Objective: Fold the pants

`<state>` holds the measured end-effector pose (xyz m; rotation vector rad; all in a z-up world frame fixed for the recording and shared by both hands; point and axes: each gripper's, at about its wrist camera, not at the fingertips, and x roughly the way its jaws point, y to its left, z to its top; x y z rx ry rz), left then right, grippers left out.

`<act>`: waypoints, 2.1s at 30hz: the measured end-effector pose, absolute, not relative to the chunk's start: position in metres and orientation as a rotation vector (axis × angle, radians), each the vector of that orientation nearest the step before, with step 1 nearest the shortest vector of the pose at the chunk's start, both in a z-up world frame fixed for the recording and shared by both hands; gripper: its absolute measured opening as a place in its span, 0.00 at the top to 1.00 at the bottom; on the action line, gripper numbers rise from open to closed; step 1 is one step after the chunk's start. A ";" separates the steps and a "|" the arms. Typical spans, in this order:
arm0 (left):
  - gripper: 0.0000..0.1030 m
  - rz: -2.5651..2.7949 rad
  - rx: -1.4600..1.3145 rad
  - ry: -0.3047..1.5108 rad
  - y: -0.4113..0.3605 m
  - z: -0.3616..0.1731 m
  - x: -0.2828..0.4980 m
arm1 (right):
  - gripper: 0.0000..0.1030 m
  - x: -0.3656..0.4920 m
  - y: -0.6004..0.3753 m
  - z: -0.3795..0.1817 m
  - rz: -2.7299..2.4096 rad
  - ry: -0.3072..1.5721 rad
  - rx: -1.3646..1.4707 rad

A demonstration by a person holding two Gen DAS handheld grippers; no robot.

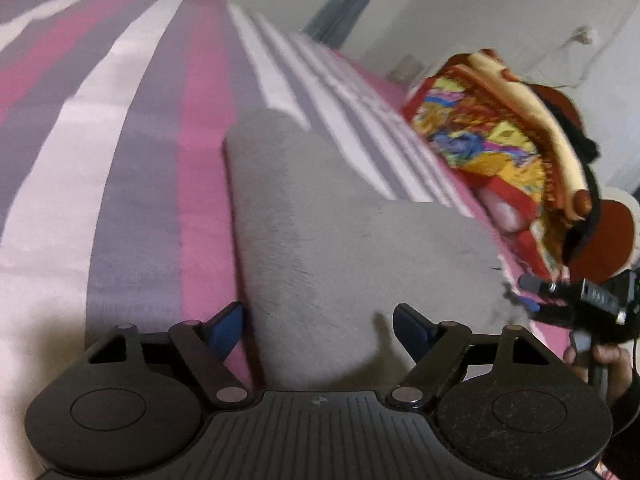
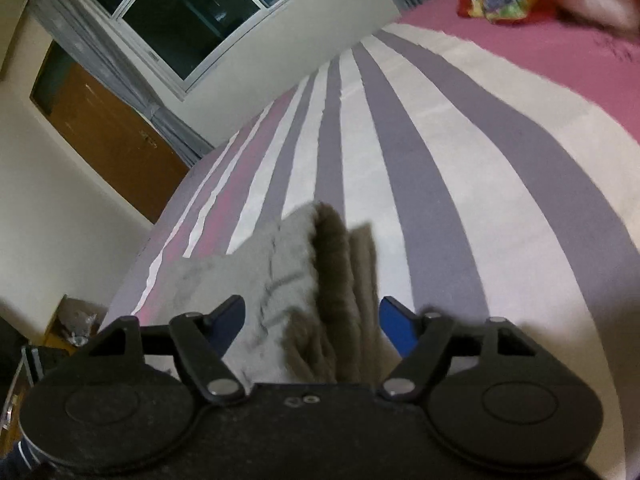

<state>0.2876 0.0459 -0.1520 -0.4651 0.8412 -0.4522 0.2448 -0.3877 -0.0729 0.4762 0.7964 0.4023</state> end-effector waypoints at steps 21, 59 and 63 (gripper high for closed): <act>0.15 -0.218 -0.360 0.863 0.040 -0.134 0.397 | 0.19 0.329 -0.343 -0.079 0.268 0.865 0.285; 0.72 -0.743 -0.881 0.859 0.051 -0.223 0.319 | 0.47 0.297 -0.391 -0.130 0.701 0.979 0.760; 0.75 -0.740 -0.879 0.820 0.052 -0.211 0.313 | 0.54 0.292 -0.386 -0.117 0.698 0.974 0.731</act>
